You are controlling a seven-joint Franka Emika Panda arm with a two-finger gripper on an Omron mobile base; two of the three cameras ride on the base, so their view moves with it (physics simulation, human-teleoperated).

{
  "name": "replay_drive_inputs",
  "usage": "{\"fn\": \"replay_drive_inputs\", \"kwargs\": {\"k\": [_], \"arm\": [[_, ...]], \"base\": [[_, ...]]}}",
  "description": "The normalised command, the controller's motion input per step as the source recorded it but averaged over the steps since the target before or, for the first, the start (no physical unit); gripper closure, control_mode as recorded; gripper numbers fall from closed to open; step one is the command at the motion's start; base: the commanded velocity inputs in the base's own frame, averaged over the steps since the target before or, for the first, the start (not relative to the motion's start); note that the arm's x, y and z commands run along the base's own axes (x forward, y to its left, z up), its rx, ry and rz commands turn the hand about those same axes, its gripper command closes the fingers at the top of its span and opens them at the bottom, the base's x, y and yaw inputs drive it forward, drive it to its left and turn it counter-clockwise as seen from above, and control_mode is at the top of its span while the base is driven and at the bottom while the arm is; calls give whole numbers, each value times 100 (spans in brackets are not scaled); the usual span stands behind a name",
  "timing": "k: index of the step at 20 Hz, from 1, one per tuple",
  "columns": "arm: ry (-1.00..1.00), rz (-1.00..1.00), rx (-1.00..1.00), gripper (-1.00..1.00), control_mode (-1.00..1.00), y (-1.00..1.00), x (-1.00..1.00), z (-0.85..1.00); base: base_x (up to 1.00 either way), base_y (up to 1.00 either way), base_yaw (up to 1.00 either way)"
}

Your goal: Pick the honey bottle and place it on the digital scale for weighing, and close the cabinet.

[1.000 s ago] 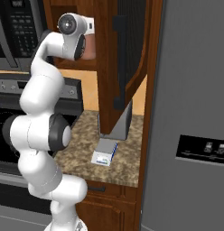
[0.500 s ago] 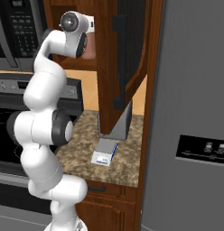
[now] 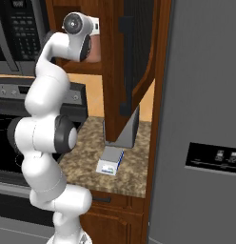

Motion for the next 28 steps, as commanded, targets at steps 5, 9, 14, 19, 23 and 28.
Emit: {"fn": "replay_drive_inputs", "kwargs": {"k": [5, 9, 14, 19, 23, 28], "arm": [[0, 0, 0, 100, -100, 0, 0, -18], [0, 0, 0, 100, -100, 0, 0, 0], [-20, 0, 0, 100, -100, 3, -51, 63], [-15, 0, 0, 100, -100, 9, -70, 40], [-11, 0, 0, 100, -100, 0, -91, -4], [0, 0, 0, 100, -100, 0, -100, -15]], "base": [[0, 0, 0], [0, 0, 0], [0, 0, 0], [0, 0, 0], [0, 0, 0], [0, 0, 0]]}}
